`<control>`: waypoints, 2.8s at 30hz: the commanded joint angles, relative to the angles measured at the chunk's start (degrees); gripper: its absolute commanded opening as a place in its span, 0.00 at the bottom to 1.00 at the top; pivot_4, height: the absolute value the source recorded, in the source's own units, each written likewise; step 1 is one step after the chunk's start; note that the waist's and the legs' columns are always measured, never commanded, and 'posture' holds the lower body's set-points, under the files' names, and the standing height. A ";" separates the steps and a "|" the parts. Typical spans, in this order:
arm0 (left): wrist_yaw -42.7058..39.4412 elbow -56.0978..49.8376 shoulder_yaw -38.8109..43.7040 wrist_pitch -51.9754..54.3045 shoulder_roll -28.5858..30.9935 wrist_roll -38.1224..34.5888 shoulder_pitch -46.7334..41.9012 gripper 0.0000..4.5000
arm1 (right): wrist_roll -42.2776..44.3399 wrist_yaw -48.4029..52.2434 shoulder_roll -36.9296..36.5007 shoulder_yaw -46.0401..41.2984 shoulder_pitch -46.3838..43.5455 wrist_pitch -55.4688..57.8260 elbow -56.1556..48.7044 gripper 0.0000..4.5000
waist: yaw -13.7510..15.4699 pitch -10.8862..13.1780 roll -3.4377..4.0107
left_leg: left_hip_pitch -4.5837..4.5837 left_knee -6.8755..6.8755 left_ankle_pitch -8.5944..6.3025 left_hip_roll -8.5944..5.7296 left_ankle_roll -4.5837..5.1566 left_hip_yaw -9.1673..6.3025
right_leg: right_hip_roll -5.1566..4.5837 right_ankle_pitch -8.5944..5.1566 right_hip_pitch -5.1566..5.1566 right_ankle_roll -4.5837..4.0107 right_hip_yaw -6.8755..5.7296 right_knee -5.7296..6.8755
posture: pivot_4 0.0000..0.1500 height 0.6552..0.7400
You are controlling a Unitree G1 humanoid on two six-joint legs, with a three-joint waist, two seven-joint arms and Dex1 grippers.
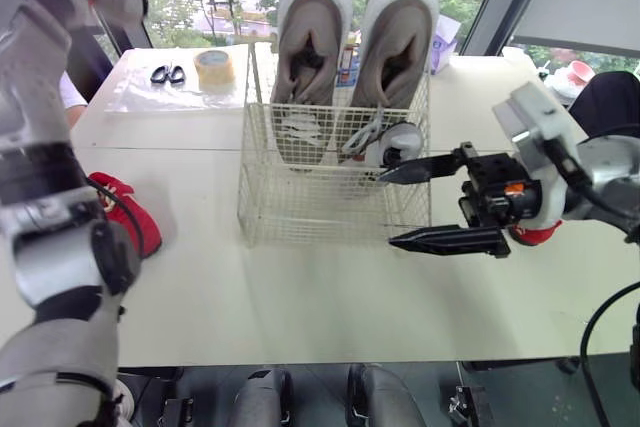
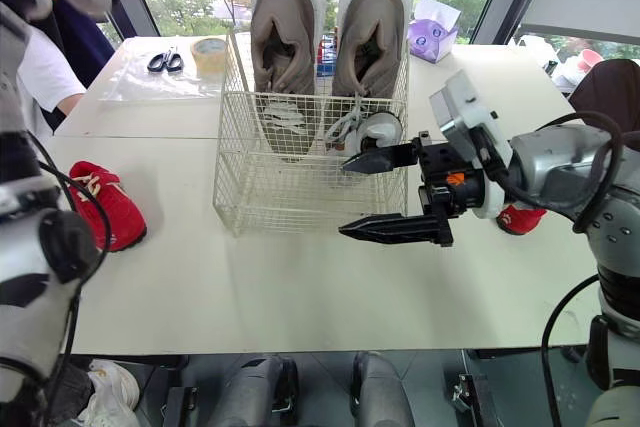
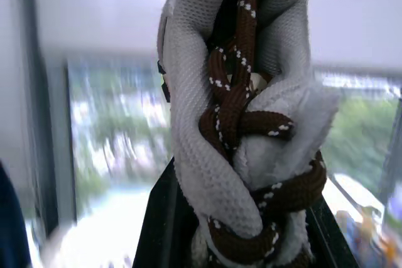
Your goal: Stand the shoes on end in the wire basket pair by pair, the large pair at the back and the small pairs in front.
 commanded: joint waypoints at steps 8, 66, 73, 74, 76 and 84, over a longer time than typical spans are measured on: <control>8.91 -23.08 -9.68 -5.80 -17.71 2.09 10.70 0.08 | -1.59 3.63 -3.02 4.20 -7.00 3.00 2.08 1.00 | 1.17 -0.12 0.21 | 0.58 0.05 -0.23 0.08 0.43 -0.02 | 0.17 0.00 0.58 -0.02 0.05 -0.08 | 1.00 1.00; -4.99 -43.94 -13.66 18.14 -15.18 -10.83 43.71 0.99 | 7.66 -2.96 -7.00 -5.30 7.07 5.79 0.95 1.00 | 1.42 -0.31 0.46 | 0.88 0.00 -0.32 0.17 0.55 -0.09 | 0.23 -0.10 0.85 -0.29 0.05 -0.17 | 1.00 1.00; -4.05 -42.25 7.02 38.61 2.72 -57.16 42.33 0.99 | 3.19 -5.16 -4.33 -6.04 9.29 2.21 3.92 1.00 | 1.16 -0.29 0.49 | 0.91 0.00 -0.31 0.16 0.50 -0.14 | 0.24 -0.15 0.87 -0.24 0.06 -0.17 | 1.00 1.00; -3.38 -41.20 8.80 38.71 5.14 -62.63 43.51 0.99 | 2.67 -6.23 -4.06 -7.20 10.14 1.77 4.58 1.00 | 1.11 -0.29 0.48 | 0.91 0.00 -0.30 0.15 0.50 -0.14 | 0.24 -0.17 0.87 -0.22 0.07 -0.15 | 1.00 1.00; -1.77 -39.48 10.34 39.27 10.24 -71.95 46.83 0.99 | 1.68 -9.54 -2.84 -11.46 13.76 0.72 6.83 1.00 | 1.30 -0.28 0.46 | 0.91 -0.01 -0.29 0.13 0.46 -0.14 | 0.23 -0.18 0.87 -0.21 0.07 -0.13 | 1.00 1.00; -4.00 -39.84 1.48 36.34 13.11 -72.66 54.14 0.99 | -9.06 -29.95 12.61 -25.45 27.69 -13.66 2.15 1.00 | 1.40 -0.30 0.54 | 0.99 -0.02 -0.25 0.04 0.37 -0.13 | 0.23 -0.19 1.02 -0.22 0.12 -0.23 | 1.00 1.00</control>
